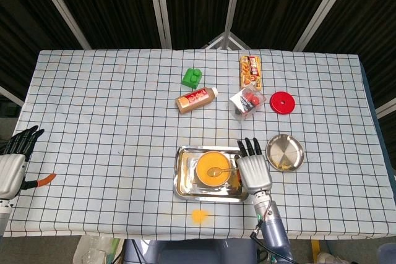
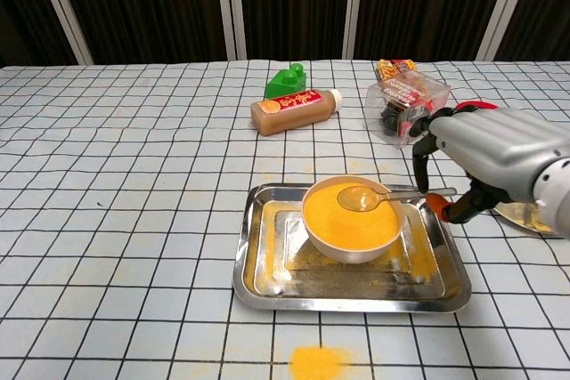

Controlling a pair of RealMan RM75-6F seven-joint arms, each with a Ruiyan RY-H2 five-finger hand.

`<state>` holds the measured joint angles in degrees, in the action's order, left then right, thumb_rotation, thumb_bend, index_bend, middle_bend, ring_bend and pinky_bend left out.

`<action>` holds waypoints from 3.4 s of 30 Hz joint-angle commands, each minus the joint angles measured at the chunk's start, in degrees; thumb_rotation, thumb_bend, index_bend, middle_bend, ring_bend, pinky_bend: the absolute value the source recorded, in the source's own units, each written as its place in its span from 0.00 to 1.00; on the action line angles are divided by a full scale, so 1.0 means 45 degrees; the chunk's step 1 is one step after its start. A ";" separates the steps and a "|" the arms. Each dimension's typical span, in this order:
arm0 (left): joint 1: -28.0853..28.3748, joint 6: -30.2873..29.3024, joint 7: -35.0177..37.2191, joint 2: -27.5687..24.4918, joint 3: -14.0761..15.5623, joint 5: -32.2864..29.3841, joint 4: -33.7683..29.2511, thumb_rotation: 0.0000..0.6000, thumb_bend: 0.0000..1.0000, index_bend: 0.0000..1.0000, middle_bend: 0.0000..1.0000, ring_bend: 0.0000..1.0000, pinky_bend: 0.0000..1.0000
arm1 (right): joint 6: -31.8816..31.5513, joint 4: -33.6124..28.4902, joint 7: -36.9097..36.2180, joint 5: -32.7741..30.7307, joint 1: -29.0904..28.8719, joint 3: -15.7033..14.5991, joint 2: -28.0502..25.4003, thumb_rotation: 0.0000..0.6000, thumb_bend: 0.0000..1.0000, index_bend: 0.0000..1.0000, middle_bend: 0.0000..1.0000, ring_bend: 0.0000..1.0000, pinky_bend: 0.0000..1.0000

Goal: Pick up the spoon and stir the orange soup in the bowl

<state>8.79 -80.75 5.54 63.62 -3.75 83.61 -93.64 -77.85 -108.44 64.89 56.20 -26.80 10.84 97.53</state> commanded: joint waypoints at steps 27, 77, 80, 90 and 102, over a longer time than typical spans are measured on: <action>0.0112 0.0370 0.0260 -0.0086 0.0005 -0.0260 -0.0118 1.00 0.00 0.00 0.00 0.00 0.00 | -0.1174 0.1100 0.1310 -0.0860 -0.1243 -0.0238 0.1389 1.00 0.53 0.47 0.14 0.00 0.00; 0.0117 0.0399 0.0075 -0.0052 0.0030 -0.0337 -0.0209 1.00 0.00 0.00 0.00 0.00 0.00 | -0.1460 0.0758 -0.0542 -0.0444 -0.1010 -0.0723 0.0673 1.00 0.50 0.40 0.14 0.00 0.00; 0.0122 0.0412 0.0079 -0.0052 0.0035 -0.0335 -0.0203 1.00 0.00 0.00 0.00 0.00 0.00 | -0.1410 0.0921 -0.0650 -0.0373 -0.1004 -0.0790 0.0733 1.00 0.50 0.42 0.14 0.00 0.00; 0.0127 0.0420 0.0102 -0.0063 0.0046 -0.0312 -0.0209 1.00 0.00 0.00 0.00 0.00 0.00 | -0.1360 0.1218 -0.0750 -0.0367 -0.0950 -0.0936 0.0919 1.00 0.50 0.45 0.14 0.00 0.00; 0.0125 0.0414 0.0105 -0.0065 0.0043 -0.0321 -0.0211 1.00 0.00 0.00 0.00 0.00 0.00 | -0.1325 0.1356 -0.0817 -0.0373 -0.0930 -0.0944 0.1149 1.00 0.50 0.47 0.14 0.00 0.00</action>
<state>9.35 -78.89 6.01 63.33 -3.56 82.16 -94.59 -83.83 -102.36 61.23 54.53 -30.99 6.58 102.68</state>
